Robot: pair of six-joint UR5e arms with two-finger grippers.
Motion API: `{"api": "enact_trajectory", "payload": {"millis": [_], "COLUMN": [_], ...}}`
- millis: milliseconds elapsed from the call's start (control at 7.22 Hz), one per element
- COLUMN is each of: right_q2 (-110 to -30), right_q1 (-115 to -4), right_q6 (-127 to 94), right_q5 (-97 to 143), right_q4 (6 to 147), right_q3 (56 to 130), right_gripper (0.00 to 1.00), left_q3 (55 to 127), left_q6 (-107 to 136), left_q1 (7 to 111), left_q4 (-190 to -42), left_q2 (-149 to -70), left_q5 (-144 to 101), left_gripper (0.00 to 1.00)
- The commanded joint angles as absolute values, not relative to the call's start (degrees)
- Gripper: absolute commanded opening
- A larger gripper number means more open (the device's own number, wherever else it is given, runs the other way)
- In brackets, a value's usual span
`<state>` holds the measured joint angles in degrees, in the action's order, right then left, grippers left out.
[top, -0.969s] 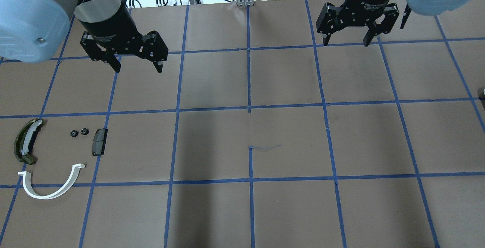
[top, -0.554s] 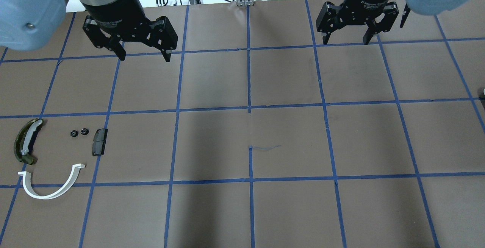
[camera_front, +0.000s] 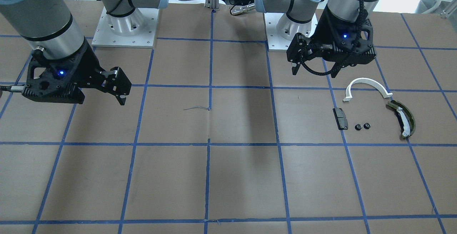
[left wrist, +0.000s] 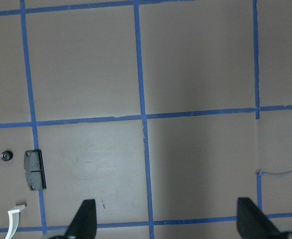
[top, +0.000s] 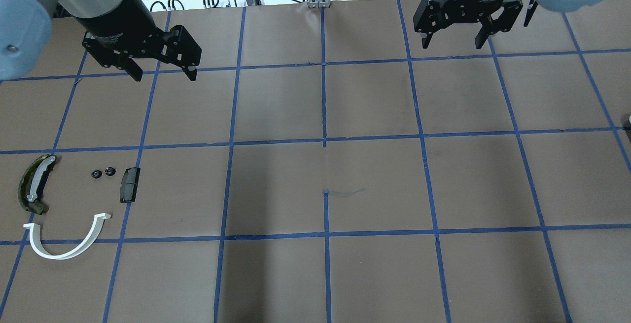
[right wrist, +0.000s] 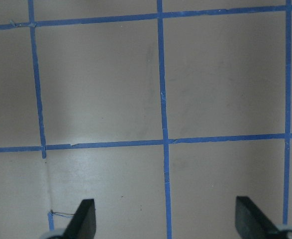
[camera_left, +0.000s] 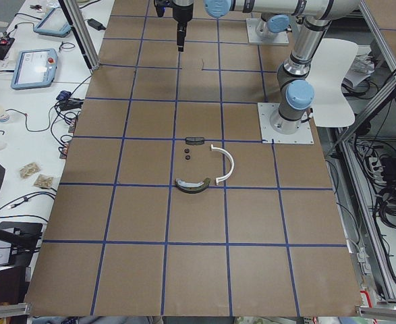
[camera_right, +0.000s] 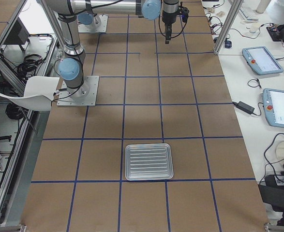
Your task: Place bearing gear from tray to pile
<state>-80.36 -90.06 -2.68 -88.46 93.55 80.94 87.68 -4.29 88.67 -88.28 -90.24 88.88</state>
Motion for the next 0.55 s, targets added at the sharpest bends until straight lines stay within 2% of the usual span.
{"api": "enact_trajectory", "payload": {"millis": [0,415], "right_q2": [-80.33,-80.25], "right_q1": [-90.00,-90.00], "right_q6": [-2.99,-3.25], "right_q5": [-88.68,-88.59], "right_q4": [92.90,93.34], "right_q3": [80.07,80.33], "right_gripper": [1.00,1.00], "left_q3": [85.27,84.90], "left_q6": [-4.66,-3.52], "left_q1": [87.98,88.15], "left_q4": [-90.42,-91.23], "left_q2": [-90.87,-90.53], "left_q5": [89.21,89.03], "left_gripper": [1.00,1.00]}}
